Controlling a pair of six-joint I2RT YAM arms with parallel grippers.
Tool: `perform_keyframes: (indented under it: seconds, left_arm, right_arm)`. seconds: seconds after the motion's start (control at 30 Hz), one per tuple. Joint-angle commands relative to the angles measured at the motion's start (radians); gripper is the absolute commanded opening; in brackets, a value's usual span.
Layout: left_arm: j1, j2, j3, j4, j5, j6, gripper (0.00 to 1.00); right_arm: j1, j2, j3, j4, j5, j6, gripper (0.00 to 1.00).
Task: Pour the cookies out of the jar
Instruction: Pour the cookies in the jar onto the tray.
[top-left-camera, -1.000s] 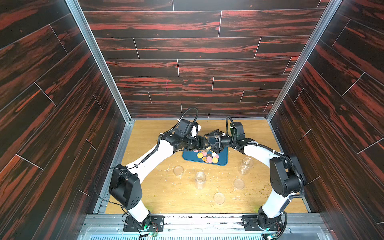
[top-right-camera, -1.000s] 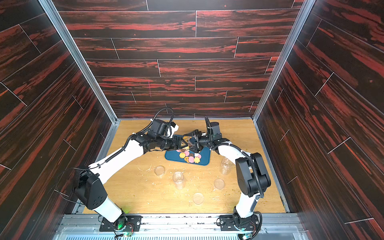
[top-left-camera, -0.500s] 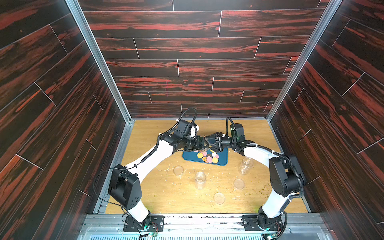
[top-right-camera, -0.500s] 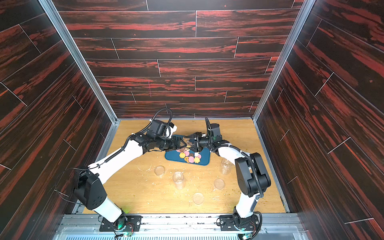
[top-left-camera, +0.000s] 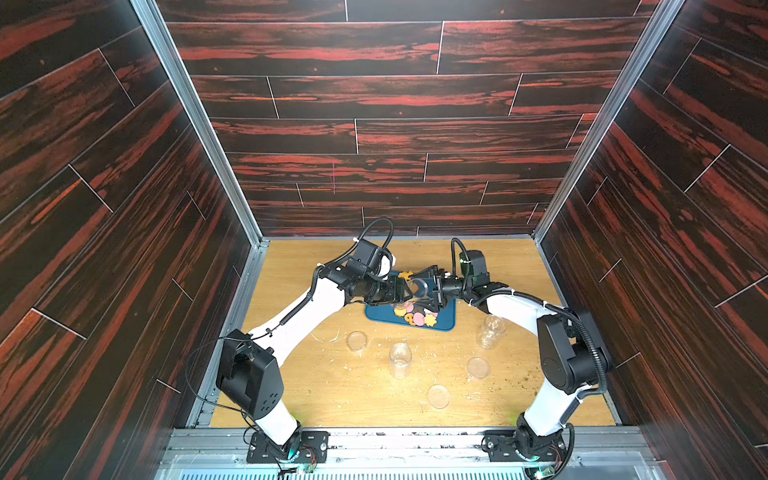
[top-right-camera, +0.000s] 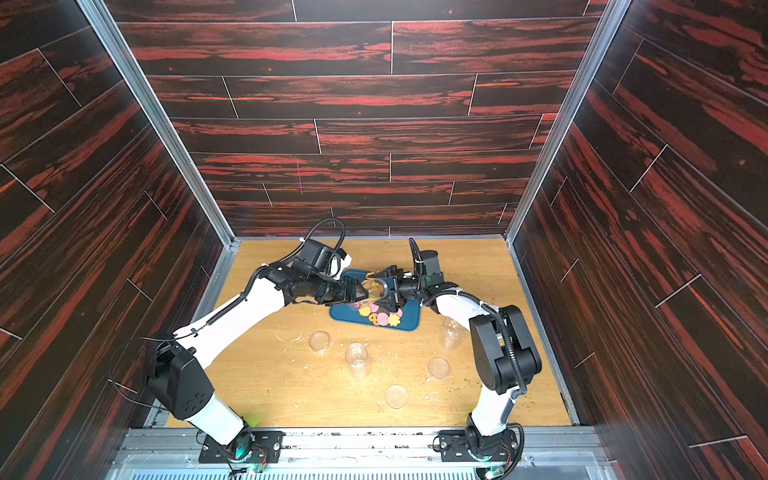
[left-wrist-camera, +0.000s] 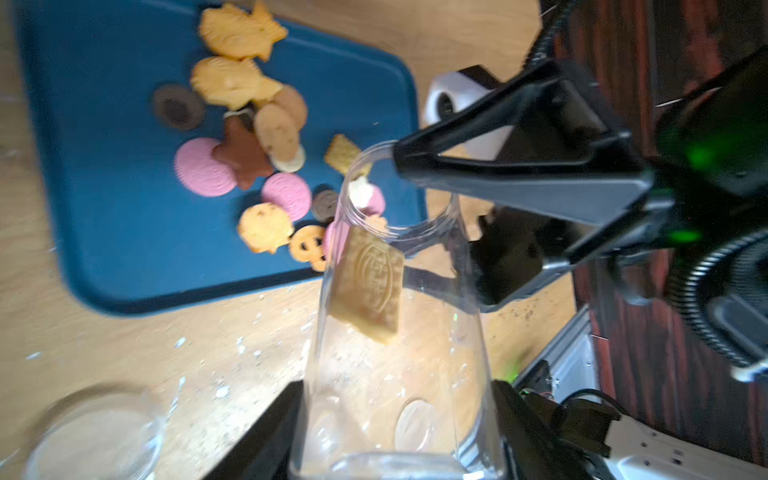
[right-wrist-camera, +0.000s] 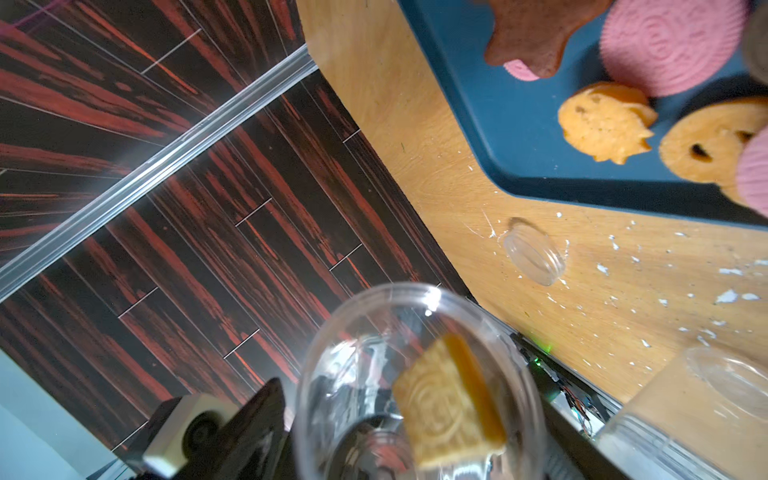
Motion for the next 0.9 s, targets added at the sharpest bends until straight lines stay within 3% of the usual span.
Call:
perform_keyframes:
  seconds: [0.0, 0.07, 0.23, 0.37, 0.47, 0.6, 0.87]
  left_arm:
    - [0.006, 0.03, 0.098, -0.143, -0.055, 0.057, 0.67]
    - [0.006, 0.054, 0.145, -0.212, -0.069, 0.088, 0.67]
    - [-0.006, 0.143, 0.313, -0.407, -0.243, 0.144, 0.67]
    - [-0.043, 0.257, 0.469, -0.581, -0.253, 0.2, 0.67]
    - [-0.055, 0.279, 0.474, -0.5, -0.249, 0.163, 0.67]
    - [-0.054, 0.332, 0.553, -0.579, -0.264, 0.199, 0.67]
    - [-0.03, 0.252, 0.474, -0.529, -0.223, 0.225, 0.68]
  right_arm:
    - [0.003, -0.024, -0.013, -0.056, -0.013, -0.027, 0.86]
    - [0.003, -0.031, -0.012, -0.087, -0.015, -0.047, 0.87]
    - [0.001, -0.043, 0.036, -0.284, -0.012, -0.185, 0.89]
    - [-0.013, -0.072, 0.021, -0.347, 0.003, -0.235, 0.89]
    - [-0.034, -0.092, 0.018, -0.393, 0.01, -0.271, 0.89]
    - [-0.059, -0.124, 0.009, -0.427, 0.014, -0.298, 0.9]
    - [-0.085, -0.146, 0.056, -0.538, 0.039, -0.41, 0.89]
